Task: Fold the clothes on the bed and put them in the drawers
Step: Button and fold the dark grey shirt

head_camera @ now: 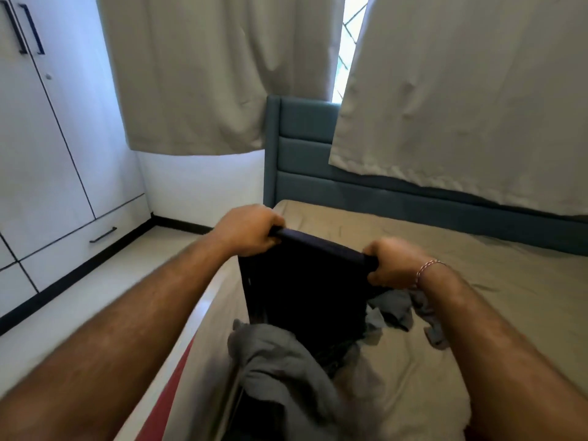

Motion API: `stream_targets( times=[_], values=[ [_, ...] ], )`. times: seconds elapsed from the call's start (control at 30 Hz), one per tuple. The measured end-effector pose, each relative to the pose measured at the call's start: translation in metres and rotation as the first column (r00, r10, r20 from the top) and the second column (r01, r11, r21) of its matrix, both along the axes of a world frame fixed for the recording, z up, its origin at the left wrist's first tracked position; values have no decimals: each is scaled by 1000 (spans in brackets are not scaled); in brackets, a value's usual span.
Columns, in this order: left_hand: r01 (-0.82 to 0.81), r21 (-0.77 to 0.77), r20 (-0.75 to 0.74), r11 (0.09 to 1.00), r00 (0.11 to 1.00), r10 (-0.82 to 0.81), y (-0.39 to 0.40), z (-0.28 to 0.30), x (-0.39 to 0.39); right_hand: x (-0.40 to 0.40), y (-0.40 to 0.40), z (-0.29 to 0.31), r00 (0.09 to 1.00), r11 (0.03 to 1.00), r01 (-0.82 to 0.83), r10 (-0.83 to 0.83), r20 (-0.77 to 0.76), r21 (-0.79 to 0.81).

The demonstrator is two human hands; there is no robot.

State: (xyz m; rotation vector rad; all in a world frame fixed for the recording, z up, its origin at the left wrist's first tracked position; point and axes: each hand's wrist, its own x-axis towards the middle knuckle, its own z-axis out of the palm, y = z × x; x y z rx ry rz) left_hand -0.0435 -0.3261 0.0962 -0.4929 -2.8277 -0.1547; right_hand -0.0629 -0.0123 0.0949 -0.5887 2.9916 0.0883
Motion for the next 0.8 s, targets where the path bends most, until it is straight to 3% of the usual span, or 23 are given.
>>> stream_targets(
  times=[0.1,0.13,0.2,0.3,0.37,0.43,0.47,0.53,0.6,0.67,0.7,0.73,0.8],
  values=[
    [-35,166,1,985,999,35,-24,41,-14,-8,12,30,999,999,37,-37,-12,-12],
    [-27,243,4,970,1000,27,-33,50,-16,-9,18,37,999,996,40,-39,13,-73],
    [2,423,10,906,1000,-7,-46,74,-17,-11,32,59,996,934,62,-37,78,-352],
    [12,593,7,805,1000,-21,-59,95,-16,-7,47,76,982,592,103,66,175,-799],
    [20,640,-29,768,1000,-2,-64,110,-17,-5,45,85,986,340,80,113,125,-937],
    [45,688,-79,724,997,13,-66,123,-18,-8,39,90,998,219,19,56,32,-976],
    [55,707,-96,705,995,18,-65,127,-18,-8,35,92,1000,231,-30,7,-29,-972],
    [68,758,-104,649,994,17,-64,134,-18,-6,31,101,988,356,-126,-34,-148,-926],
    [74,799,-111,596,993,26,-63,140,-18,-3,33,111,975,574,-195,25,-221,-795],
    [71,798,-137,599,988,65,-67,142,-19,-2,37,118,956,875,-176,44,-289,-451],
    [58,777,-147,626,985,91,-71,142,-19,-2,40,120,953,950,-125,34,-301,-287],
    [39,746,-151,665,982,111,-75,143,-20,-4,44,120,955,969,-85,14,-295,-231],
    [-1,677,-136,736,983,127,-83,140,-21,-5,55,112,983,890,-74,-12,-185,-450]
  ],
)
